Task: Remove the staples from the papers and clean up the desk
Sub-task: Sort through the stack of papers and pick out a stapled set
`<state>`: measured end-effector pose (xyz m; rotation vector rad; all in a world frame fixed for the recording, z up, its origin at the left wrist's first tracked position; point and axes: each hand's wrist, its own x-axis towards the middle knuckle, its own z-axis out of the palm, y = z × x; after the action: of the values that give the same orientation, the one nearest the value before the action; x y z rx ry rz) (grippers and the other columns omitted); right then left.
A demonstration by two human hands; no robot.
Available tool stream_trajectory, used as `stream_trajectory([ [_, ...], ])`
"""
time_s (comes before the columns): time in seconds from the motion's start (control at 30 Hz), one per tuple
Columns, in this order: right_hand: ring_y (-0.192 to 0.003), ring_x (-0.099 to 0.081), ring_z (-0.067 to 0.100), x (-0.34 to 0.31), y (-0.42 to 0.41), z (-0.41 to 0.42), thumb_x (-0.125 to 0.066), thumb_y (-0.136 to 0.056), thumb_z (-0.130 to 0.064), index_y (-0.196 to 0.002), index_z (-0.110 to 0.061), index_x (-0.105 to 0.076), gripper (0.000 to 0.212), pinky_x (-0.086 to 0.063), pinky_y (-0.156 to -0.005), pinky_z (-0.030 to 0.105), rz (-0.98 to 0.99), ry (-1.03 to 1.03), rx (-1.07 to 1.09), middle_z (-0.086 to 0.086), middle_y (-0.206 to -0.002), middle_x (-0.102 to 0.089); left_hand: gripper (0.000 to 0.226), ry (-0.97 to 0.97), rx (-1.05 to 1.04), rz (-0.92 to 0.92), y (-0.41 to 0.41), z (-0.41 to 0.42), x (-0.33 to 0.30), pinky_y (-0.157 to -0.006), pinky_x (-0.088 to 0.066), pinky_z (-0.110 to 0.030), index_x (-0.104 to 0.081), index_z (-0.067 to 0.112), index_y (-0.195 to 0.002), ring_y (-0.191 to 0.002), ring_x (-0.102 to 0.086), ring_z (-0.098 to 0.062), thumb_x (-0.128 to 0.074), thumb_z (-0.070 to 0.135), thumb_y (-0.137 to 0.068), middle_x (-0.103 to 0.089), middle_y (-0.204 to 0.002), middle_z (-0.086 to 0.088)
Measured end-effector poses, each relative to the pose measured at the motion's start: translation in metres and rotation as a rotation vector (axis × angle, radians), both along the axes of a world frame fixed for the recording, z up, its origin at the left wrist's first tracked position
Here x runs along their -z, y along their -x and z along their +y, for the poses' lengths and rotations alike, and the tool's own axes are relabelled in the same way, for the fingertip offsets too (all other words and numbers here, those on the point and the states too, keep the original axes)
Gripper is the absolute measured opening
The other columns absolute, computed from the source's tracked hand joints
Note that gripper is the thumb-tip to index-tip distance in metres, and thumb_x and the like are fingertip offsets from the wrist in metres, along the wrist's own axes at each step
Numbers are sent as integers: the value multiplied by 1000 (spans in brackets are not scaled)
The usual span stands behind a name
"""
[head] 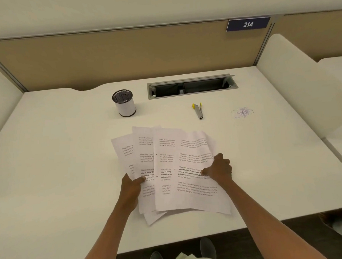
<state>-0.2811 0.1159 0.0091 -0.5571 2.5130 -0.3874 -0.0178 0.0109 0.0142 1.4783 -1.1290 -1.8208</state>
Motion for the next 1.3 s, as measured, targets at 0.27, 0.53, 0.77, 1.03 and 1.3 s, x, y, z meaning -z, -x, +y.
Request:
stream_trajectory([
  [0.27,-113,-57,32,-8,-10,4,-87,-65,-36,-127,-8,-36,85,-45,-91,38,-56,162,-54,12,-123,-58,30,-62,30,66,2,-1,1,-71,-60,-48,-63,14,-119,-91,-74,-33,-54,-2,-95,-75,-108,-10],
  [0.53,-125,-50,29,-12,-13,4,-83,-69,-46,-141,-8,-30,98,-44,-101,39,-247,327,7,12,-136,-50,50,37,170,93,16,6,-1,-86,-58,-55,-59,12,-126,-103,-72,-32,-76,-2,-81,-73,-116,-9],
  [0.77,-95,-72,19,-20,4,16,-85,-70,-36,-112,-18,-69,48,-58,-77,33,-668,600,94,3,-111,-74,43,116,241,109,20,-4,-32,-81,-60,-47,-62,9,-121,-98,-73,-31,-75,-1,-82,-76,-108,-9],
  [1.03,-106,-69,29,-44,1,10,-80,-74,-2,-121,-6,-64,50,-54,-93,49,-889,900,42,11,-115,-71,39,290,285,110,22,-15,-66,-81,-60,-44,-69,11,-113,-99,-73,-29,-80,5,-77,-77,-107,-5],
  [1.3,-88,-73,14,-90,2,-10,-83,-73,-9,-102,-16,-71,32,-59,-74,26,-508,1087,11,-1,-99,-76,33,602,143,113,31,-26,-109,-72,-62,-32,-71,26,-102,-92,-74,-15,-84,10,-76,-77,-102,8],
])
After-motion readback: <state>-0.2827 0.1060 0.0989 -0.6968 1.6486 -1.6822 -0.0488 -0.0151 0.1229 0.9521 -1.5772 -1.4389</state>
